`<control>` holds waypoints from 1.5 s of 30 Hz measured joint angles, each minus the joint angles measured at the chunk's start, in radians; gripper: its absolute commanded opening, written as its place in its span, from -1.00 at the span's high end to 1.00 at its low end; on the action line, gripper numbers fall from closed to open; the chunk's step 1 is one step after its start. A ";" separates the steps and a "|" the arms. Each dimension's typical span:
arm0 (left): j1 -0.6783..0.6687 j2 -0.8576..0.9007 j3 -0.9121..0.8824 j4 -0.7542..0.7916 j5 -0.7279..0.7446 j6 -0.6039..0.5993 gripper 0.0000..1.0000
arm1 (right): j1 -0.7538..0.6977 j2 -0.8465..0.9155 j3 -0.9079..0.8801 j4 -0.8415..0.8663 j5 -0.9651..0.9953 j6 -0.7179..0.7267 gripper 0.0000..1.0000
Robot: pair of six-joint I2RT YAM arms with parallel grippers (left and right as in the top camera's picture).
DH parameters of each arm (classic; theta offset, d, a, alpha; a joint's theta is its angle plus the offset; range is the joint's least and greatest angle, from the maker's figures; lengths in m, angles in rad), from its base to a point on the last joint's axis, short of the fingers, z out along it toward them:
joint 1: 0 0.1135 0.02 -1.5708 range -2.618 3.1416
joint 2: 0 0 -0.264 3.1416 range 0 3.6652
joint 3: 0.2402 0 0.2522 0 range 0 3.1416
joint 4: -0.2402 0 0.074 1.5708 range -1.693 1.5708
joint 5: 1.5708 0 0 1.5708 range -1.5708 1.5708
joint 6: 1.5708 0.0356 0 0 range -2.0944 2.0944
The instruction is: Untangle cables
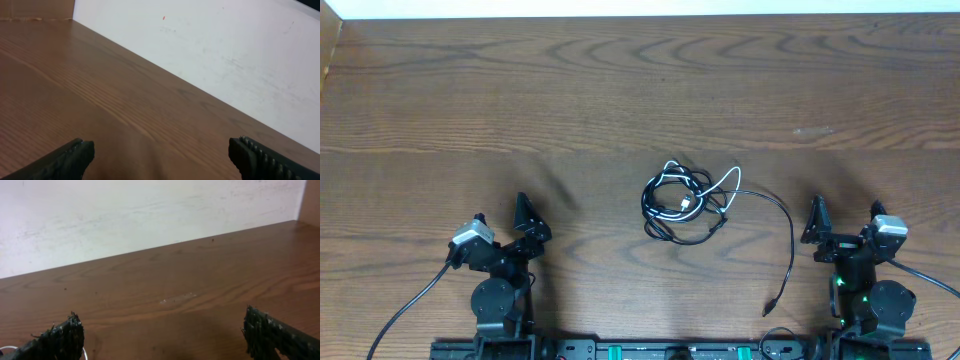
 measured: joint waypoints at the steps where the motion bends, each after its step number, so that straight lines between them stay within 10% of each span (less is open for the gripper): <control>1: 0.000 0.000 0.000 0.000 0.000 0.000 -0.88 | 0.000 0.000 0.000 0.000 0.000 0.000 -0.98; 45: 0.000 0.000 0.000 0.000 0.000 0.000 -0.88 | 0.000 0.000 0.000 0.000 0.000 0.000 -0.99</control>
